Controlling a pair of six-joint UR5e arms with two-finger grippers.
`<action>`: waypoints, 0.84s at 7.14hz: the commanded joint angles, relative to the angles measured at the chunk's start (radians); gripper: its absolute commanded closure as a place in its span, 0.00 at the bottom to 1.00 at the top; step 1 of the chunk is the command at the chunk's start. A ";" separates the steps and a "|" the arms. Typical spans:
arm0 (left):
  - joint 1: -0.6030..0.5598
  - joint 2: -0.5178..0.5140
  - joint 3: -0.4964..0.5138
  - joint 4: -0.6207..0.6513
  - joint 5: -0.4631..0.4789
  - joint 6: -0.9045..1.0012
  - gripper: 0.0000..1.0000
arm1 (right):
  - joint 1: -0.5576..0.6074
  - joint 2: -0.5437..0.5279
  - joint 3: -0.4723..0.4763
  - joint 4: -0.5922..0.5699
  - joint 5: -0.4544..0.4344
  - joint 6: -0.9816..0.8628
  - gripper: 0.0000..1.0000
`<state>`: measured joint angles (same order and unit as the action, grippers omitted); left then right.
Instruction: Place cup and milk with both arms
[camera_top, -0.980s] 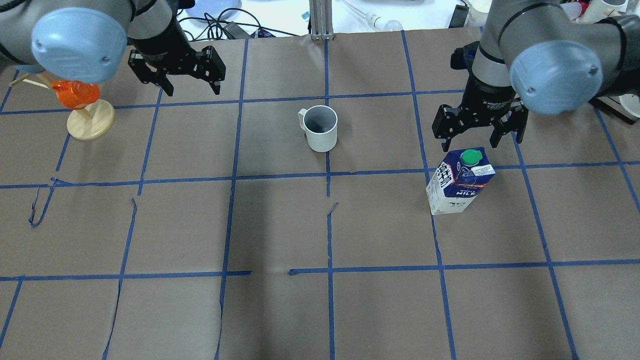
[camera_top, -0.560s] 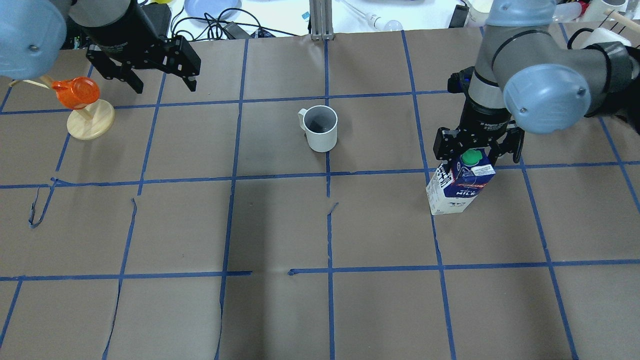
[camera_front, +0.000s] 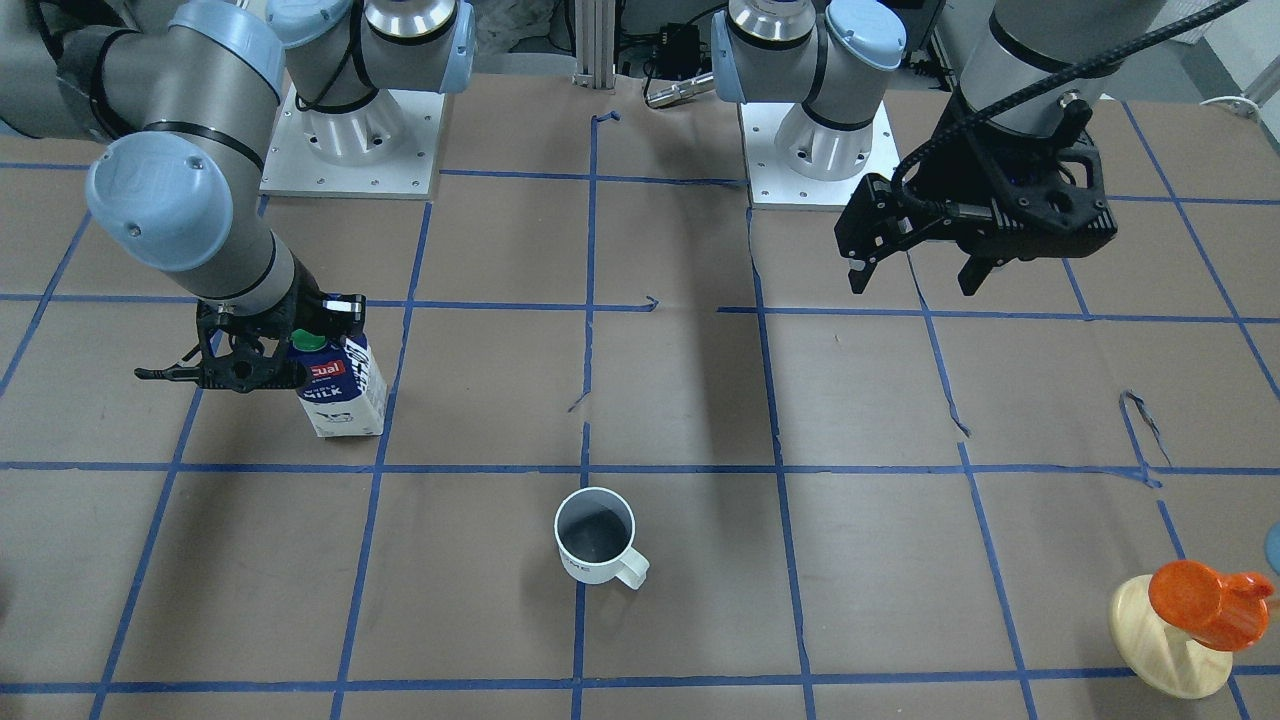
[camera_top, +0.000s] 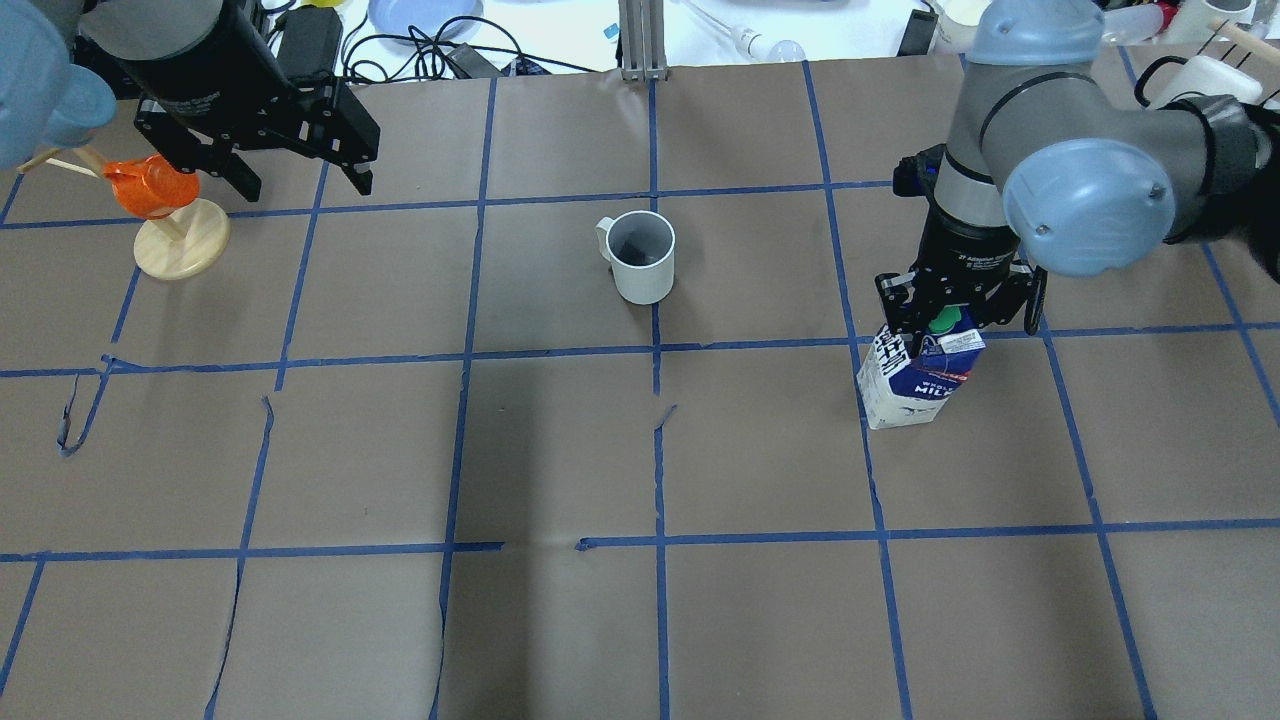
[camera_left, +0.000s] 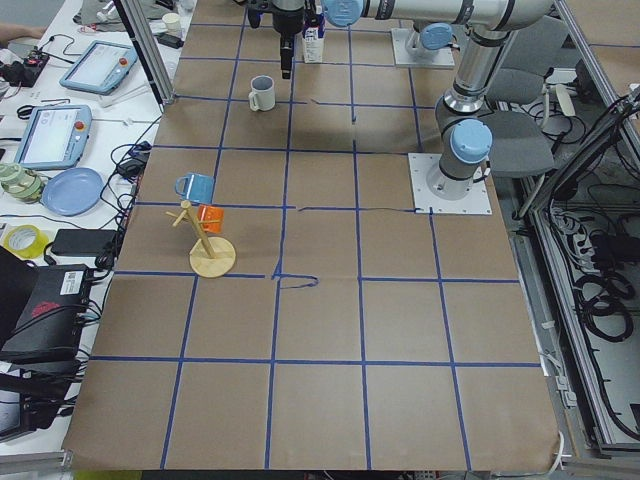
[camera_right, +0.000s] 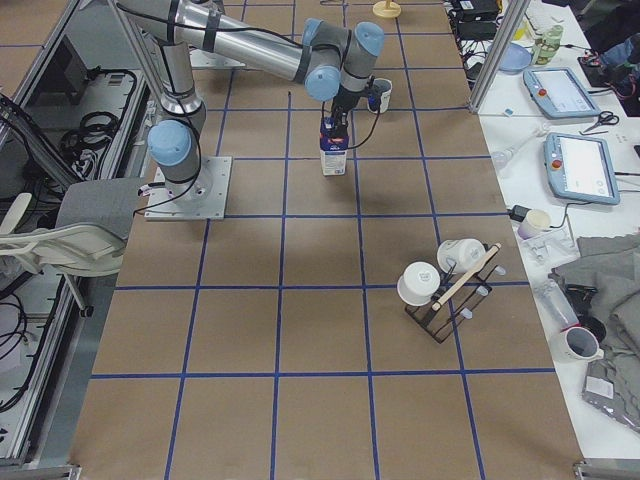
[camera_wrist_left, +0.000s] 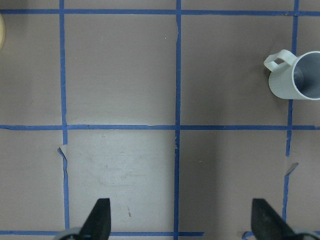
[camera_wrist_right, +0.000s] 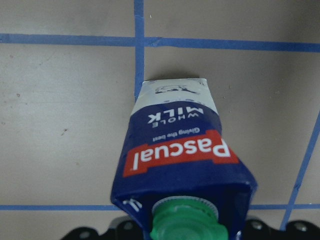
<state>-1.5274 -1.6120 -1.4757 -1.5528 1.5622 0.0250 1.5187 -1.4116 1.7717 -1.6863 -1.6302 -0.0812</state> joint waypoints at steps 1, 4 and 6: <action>0.000 0.001 -0.001 0.000 -0.001 -0.002 0.00 | 0.005 0.002 -0.059 0.000 0.010 0.017 0.54; 0.000 0.001 -0.001 0.000 -0.001 -0.002 0.00 | 0.011 0.130 -0.287 0.007 0.091 0.040 0.52; 0.000 0.001 -0.001 0.000 -0.001 -0.002 0.00 | 0.041 0.256 -0.414 0.000 0.142 0.072 0.51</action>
<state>-1.5278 -1.6107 -1.4772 -1.5530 1.5616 0.0230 1.5399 -1.2303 1.4345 -1.6812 -1.5261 -0.0287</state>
